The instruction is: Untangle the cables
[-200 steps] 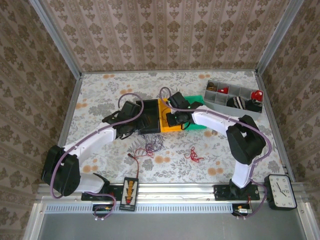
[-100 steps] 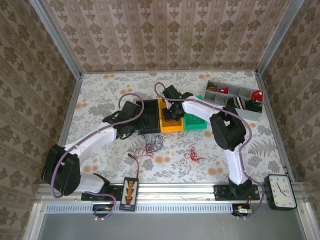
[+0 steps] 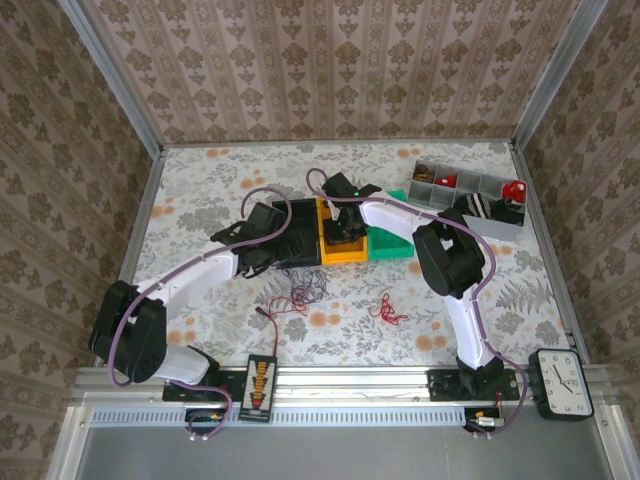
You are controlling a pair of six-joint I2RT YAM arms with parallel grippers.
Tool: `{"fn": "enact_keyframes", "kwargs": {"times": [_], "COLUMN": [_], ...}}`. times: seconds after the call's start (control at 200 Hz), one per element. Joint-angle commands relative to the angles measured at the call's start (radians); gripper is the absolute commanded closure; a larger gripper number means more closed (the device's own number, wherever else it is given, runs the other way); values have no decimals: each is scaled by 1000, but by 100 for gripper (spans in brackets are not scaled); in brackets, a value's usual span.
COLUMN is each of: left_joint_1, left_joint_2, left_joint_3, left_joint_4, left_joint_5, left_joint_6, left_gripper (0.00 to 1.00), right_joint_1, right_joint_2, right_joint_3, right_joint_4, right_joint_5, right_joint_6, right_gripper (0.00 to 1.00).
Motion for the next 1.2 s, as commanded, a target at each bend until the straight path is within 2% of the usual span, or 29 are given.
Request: {"fn": "enact_keyframes", "kwargs": {"times": [0.0, 0.37, 0.715, 0.95, 1.195], "left_joint_1": [5, 5, 3, -6, -56], "left_joint_2": [12, 5, 17, 18, 47], "left_joint_3": [34, 46, 52, 59, 62], "left_joint_4": [1, -5, 6, 21, 43], "left_joint_5": [10, 5, 9, 15, -6], "left_joint_6": [-3, 18, 26, 50, 56], "left_gripper": [17, 16, 16, 16, 16], "right_joint_1": [-11, -36, -43, -35, 17], "right_joint_2": [-79, -260, -433, -632, -800], "right_joint_3": [-14, -46, -226, -500, -796], "right_joint_4": [0, 22, 64, 119, 136], "right_joint_5": [37, 112, 148, 150, 169], "right_joint_6": [6, 13, 32, 142, 266], "right_gripper": [66, 57, 54, 55, 59]}}
